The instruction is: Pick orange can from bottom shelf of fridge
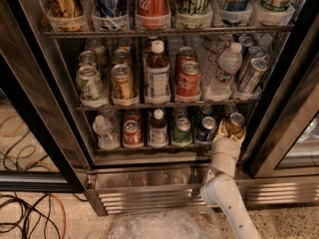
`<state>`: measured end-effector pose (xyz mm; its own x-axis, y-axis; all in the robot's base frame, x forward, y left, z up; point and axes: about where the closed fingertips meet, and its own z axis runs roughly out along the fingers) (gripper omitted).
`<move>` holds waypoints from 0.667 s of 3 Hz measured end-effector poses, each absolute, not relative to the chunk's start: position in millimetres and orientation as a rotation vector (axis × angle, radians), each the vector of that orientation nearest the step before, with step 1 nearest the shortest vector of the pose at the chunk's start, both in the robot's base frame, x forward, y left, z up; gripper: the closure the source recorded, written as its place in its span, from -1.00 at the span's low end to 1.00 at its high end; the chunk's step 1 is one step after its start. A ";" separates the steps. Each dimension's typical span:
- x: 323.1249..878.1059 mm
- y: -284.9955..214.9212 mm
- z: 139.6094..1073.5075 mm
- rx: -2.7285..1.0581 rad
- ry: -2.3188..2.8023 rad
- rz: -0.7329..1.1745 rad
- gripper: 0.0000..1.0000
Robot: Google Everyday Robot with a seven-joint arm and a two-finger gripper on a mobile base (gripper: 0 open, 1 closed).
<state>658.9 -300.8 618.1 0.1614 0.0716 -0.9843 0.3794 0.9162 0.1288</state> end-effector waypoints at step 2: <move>648.2 -304.8 644.6 0.368 1.353 -0.222 1.00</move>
Offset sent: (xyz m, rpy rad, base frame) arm -0.0209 -0.0051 0.0447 -0.0283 -0.0797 0.0222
